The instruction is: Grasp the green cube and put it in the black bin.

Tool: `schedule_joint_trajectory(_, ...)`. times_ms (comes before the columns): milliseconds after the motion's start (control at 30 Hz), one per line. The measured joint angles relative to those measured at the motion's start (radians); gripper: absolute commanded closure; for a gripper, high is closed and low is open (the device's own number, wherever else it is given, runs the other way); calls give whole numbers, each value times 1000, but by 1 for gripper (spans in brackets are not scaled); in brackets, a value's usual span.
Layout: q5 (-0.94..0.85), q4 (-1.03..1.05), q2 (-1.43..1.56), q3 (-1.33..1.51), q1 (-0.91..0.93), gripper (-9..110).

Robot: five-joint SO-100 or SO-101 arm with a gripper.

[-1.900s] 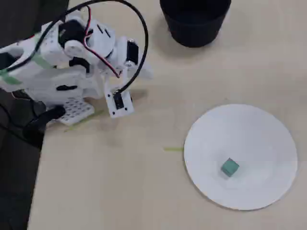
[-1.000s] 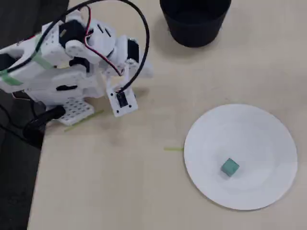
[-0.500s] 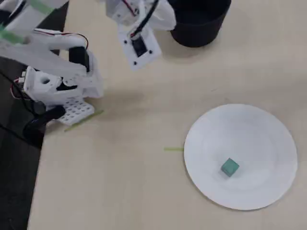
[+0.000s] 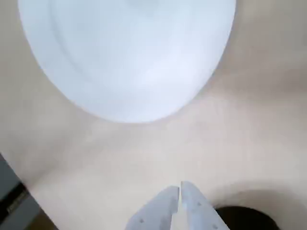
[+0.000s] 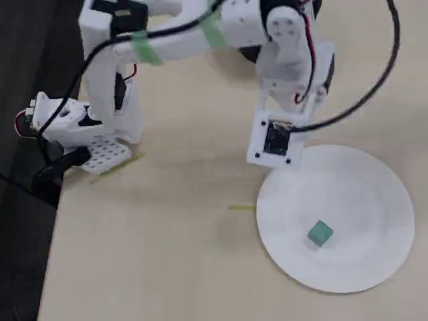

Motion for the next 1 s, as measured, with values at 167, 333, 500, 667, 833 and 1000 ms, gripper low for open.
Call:
schedule_joint_trajectory(167, 67, 46, -77, -97, 164, 102)
schedule_joint_trajectory(333, 138, 55, -126, -130, 247, 102)
schedule_joint_trajectory(500, 147, 55, -247, -270, 272, 97)
schedule_joint_trajectory(667, 149, 55, -354, -423, 287, 102)
schedule_joint_trajectory(833, 149, 55, -445, -528, 299, 94)
schedule_joint_trajectory(1000, 129, 83, -480, -541, 298, 81)
